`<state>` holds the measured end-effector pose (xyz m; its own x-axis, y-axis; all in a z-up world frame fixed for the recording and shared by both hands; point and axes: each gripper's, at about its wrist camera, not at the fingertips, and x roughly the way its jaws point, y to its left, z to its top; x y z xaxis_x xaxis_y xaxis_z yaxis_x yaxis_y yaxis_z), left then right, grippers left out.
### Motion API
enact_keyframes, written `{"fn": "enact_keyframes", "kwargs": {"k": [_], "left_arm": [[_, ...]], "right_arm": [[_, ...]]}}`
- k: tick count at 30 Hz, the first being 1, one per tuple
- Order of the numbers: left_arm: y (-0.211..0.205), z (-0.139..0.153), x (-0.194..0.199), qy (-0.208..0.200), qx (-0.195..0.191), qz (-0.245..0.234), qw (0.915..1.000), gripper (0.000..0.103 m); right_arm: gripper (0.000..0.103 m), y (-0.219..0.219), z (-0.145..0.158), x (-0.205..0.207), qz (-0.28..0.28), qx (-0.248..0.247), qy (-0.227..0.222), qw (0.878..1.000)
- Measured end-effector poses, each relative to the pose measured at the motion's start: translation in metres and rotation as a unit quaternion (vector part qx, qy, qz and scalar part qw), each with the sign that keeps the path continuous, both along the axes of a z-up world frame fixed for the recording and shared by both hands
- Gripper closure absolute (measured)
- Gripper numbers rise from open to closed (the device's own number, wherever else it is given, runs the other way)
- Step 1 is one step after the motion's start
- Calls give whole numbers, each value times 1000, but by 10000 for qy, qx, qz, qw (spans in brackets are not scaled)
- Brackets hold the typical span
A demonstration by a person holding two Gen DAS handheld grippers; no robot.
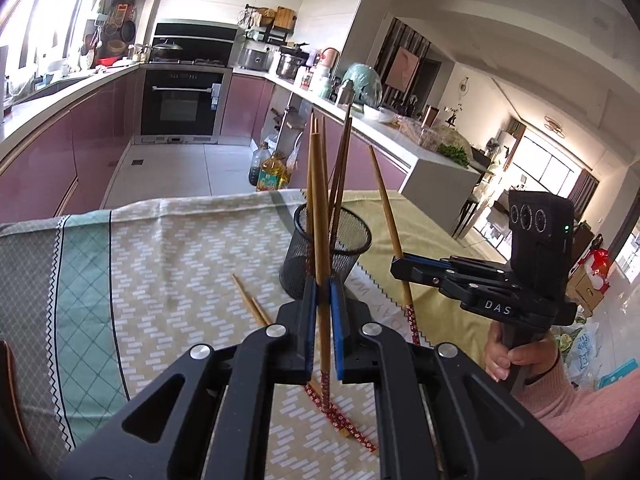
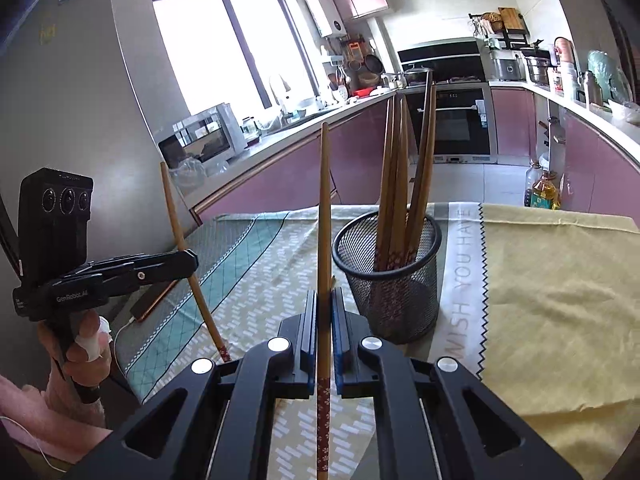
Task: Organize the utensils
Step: 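Lift both chopsticks upright and carry them over the mesh cup, then lower the chopsticks into the cup and open both tools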
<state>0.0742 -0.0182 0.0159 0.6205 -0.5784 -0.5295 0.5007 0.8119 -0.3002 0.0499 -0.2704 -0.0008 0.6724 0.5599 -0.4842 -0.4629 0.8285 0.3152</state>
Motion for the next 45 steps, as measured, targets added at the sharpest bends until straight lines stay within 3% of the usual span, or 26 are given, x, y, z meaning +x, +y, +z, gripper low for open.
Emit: {"fn": "enact_keyframes", "kwargs": {"k": [32,38,45], "left_arm": [[-27,85,60,-738,-384,144,9964,96],[-38,87,76,-750,-285,172,9966,96],[-56,70,92,-581,189,145,9980,96]], "right_arm": [[97,-8,58,74,-681,330,-902,9930],[97,-2,60,88,-787,336,-1049,9908],[97,6,44,98,-863,187,-964,9914]]}}
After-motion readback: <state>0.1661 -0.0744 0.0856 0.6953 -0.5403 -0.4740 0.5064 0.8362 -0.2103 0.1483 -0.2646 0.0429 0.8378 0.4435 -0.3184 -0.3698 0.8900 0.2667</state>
